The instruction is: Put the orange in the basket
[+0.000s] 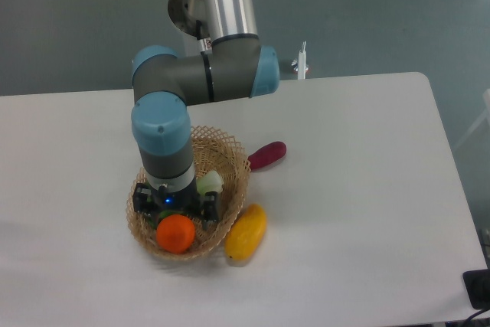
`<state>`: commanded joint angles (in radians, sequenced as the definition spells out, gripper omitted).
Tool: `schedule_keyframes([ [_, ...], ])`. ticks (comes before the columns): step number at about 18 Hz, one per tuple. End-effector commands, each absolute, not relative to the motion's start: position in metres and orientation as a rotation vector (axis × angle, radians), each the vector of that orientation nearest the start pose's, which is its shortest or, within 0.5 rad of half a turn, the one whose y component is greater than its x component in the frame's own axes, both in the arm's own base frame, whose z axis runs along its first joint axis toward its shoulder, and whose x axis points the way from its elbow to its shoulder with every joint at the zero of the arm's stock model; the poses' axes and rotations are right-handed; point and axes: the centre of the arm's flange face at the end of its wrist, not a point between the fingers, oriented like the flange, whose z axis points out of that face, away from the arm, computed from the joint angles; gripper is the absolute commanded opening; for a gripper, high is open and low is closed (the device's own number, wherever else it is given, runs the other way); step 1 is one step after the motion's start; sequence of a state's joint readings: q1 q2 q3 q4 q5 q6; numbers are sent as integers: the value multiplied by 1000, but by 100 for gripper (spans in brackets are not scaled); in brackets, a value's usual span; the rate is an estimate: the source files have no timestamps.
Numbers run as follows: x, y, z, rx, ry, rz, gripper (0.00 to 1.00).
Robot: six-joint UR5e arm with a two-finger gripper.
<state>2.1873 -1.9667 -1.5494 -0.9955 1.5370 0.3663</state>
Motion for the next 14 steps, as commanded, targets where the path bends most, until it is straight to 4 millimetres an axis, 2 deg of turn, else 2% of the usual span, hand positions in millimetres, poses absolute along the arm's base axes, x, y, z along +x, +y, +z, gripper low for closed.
schedule_keyframes([
  [2,-271,601,341,-2941,-238,147,100],
  [4,-295,579,359,-2931,-240,162,100],
  [6,-313,570,364,-2942,-207,163,100],
  [11,-326,553,363,-2986,-137,142,100],
  [14,-326,549,361,-3000,-124,130,100],
])
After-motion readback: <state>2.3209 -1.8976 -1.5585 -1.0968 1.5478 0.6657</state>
